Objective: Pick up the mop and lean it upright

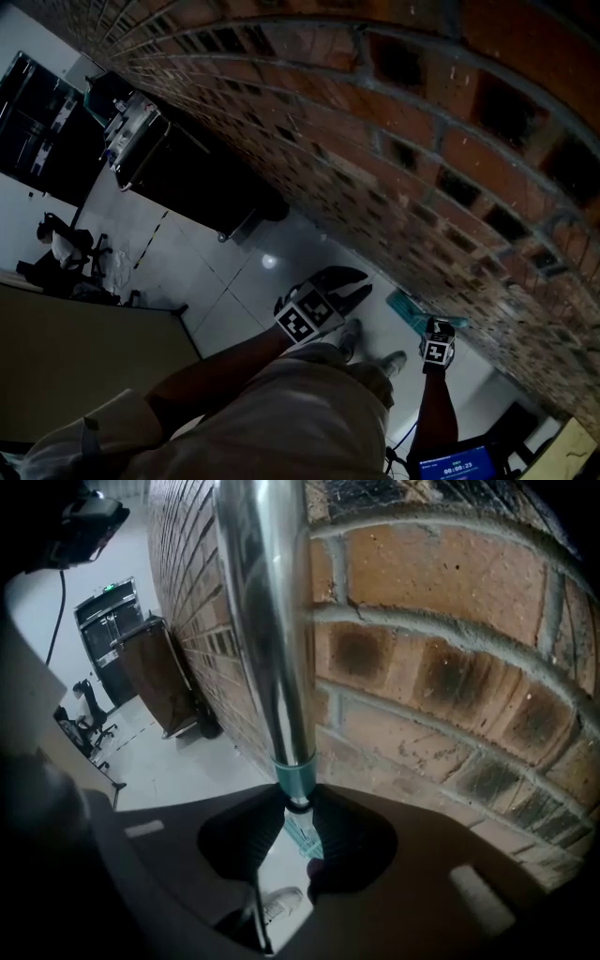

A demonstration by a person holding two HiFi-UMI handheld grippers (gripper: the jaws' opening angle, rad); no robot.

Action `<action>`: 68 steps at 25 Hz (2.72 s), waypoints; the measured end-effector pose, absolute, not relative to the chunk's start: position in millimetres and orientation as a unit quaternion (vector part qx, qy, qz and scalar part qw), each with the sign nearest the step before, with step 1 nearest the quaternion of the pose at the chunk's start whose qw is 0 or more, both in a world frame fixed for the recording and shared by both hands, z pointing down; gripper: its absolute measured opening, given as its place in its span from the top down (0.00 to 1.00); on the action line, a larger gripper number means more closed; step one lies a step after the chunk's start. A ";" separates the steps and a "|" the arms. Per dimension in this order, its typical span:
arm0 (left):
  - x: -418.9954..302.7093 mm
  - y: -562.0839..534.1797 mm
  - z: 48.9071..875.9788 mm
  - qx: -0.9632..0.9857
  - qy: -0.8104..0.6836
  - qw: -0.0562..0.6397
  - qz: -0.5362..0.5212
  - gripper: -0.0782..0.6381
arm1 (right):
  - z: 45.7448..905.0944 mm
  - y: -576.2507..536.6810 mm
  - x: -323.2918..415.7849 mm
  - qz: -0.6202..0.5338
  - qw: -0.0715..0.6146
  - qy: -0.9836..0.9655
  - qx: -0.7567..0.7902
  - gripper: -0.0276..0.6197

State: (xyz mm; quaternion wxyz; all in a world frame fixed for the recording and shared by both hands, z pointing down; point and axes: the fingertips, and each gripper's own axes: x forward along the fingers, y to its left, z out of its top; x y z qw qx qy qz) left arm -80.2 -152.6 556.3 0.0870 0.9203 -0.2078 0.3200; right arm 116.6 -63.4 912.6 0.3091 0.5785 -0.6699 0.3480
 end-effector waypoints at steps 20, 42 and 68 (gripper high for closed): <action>-99.8 -173.3 565.3 0.932 -0.162 0.068 0.316 0.76 | 923.7 -95.5 140.6 0.391 0.275 -0.583 0.657 0.69; -120.5 -187.5 557.7 0.957 -0.129 0.079 0.247 0.76 | 686.9 -71.0 154.3 0.263 0.108 -0.575 0.767 0.60; -93.0 -238.2 504.7 0.941 -0.269 0.133 0.155 0.83 | 423.0 -26.9 202.4 0.030 0.025 -0.656 0.753 0.81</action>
